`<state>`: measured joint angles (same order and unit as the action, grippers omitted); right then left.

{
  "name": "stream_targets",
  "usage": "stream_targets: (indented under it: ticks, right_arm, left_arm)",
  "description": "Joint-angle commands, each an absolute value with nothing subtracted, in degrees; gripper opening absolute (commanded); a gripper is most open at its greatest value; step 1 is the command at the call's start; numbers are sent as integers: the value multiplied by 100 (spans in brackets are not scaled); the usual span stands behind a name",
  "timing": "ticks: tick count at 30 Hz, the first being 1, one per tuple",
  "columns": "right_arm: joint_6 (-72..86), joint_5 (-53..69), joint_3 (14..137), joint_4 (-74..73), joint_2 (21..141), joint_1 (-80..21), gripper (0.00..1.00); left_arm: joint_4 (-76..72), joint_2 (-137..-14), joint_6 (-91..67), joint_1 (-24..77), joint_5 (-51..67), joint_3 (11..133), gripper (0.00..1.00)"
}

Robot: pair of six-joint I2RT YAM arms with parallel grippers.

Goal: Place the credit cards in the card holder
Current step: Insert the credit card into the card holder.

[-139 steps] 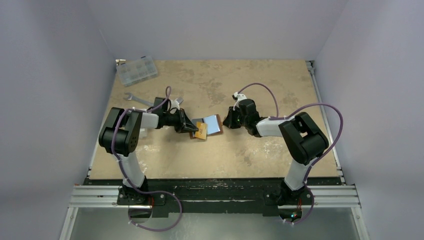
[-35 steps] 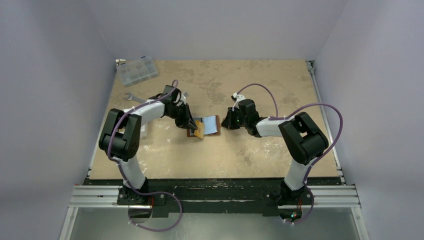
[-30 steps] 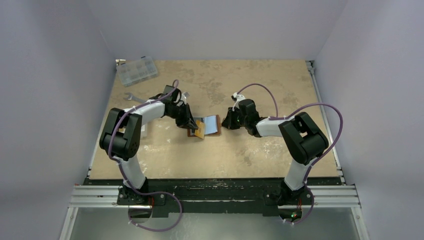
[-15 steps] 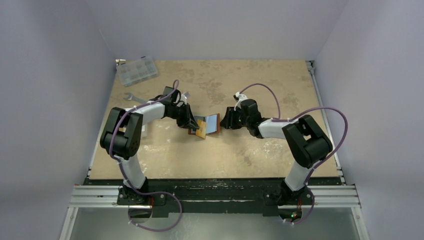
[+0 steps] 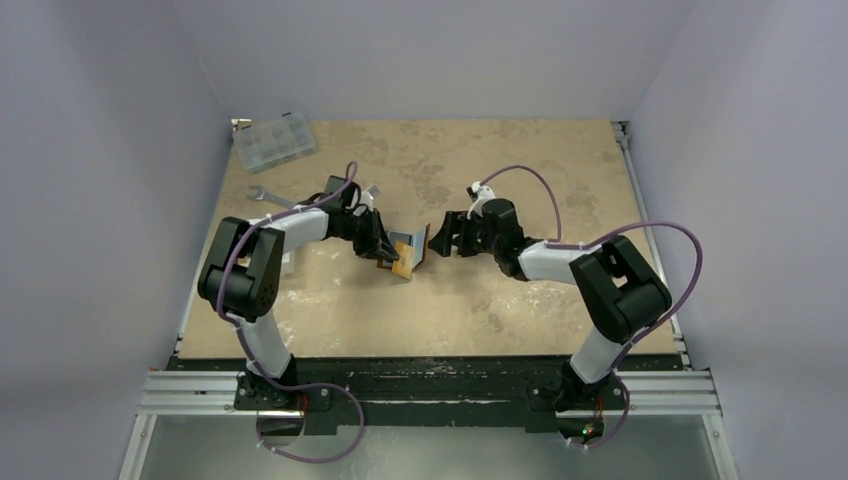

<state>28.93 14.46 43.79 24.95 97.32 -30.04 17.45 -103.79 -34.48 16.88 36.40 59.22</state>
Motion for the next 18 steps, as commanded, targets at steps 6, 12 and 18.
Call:
stream_targets:
  ticks: [6,12,18]
  right_arm:
    - [3221,1258,3901,2744,8713,-3064,82]
    - [3181,1078,3990,2573,8922,-3065,85]
    - [2985,548,4595,2119,9393,-3414,89]
  left_arm:
    - [1750,-10051,-3420,1687,3831,5902,0]
    - [1749,-10042,-3343,1687,3870,5893,0]
    - [1741,-10004,-3317,1687,3925,5889,0]
